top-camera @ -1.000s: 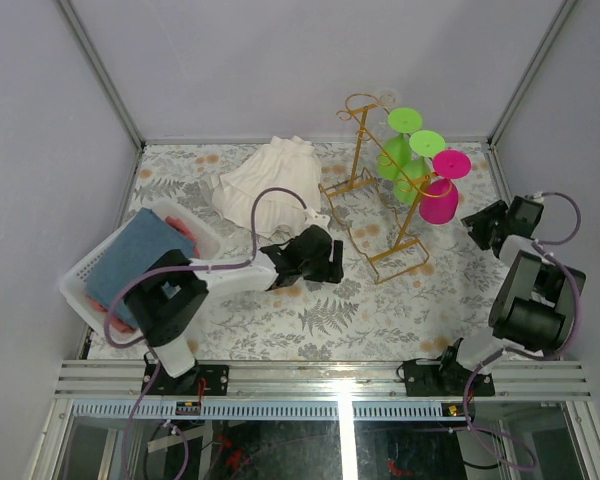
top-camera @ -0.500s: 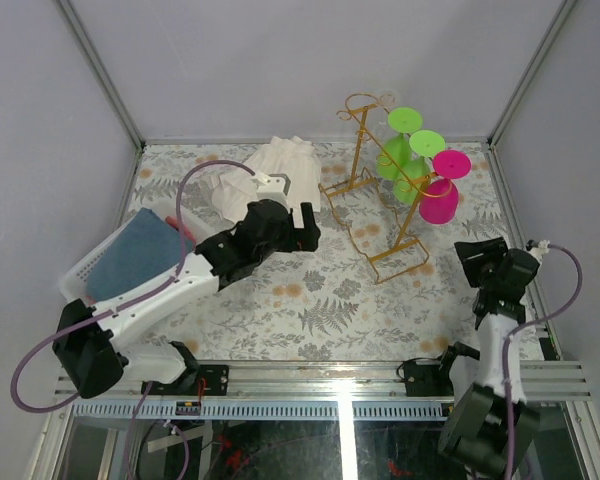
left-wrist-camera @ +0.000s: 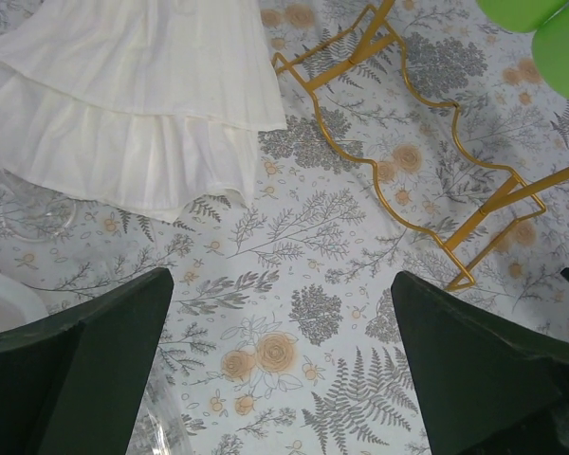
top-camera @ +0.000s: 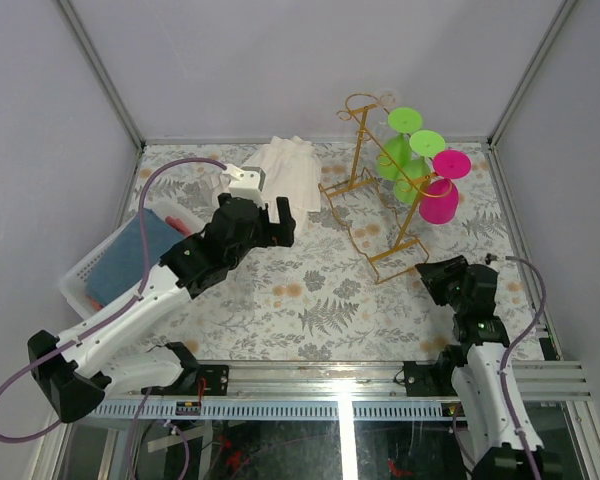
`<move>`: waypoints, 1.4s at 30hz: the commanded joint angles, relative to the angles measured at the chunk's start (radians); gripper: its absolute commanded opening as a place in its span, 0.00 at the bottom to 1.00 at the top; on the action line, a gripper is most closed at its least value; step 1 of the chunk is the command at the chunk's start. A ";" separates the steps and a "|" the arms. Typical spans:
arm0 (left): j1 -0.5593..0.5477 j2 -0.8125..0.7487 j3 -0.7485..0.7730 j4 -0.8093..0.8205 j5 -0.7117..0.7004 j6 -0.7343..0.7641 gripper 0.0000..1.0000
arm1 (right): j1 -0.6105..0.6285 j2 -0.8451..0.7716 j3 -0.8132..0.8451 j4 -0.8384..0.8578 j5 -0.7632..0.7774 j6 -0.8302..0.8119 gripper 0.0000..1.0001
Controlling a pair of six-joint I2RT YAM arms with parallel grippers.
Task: Place the wine glass upside down on the wine glass rack
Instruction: Adjust the wine rack at the center of the board.
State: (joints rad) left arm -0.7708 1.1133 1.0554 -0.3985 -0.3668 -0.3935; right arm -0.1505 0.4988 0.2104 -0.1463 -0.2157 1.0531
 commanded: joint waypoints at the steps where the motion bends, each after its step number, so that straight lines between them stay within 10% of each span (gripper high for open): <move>1: 0.015 -0.017 -0.024 -0.005 -0.036 0.043 1.00 | 0.181 0.082 0.041 0.097 0.180 0.086 0.52; 22: 0.081 -0.017 -0.044 0.002 0.030 0.048 1.00 | 0.491 0.631 0.075 0.712 0.451 0.198 0.51; 42: 0.128 -0.009 -0.050 0.007 0.082 0.033 1.00 | 0.492 0.876 0.134 0.753 0.450 0.175 0.24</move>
State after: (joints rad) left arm -0.6567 1.1042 1.0180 -0.4156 -0.2958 -0.3622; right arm 0.3351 1.3685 0.2981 0.6167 0.1715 1.2705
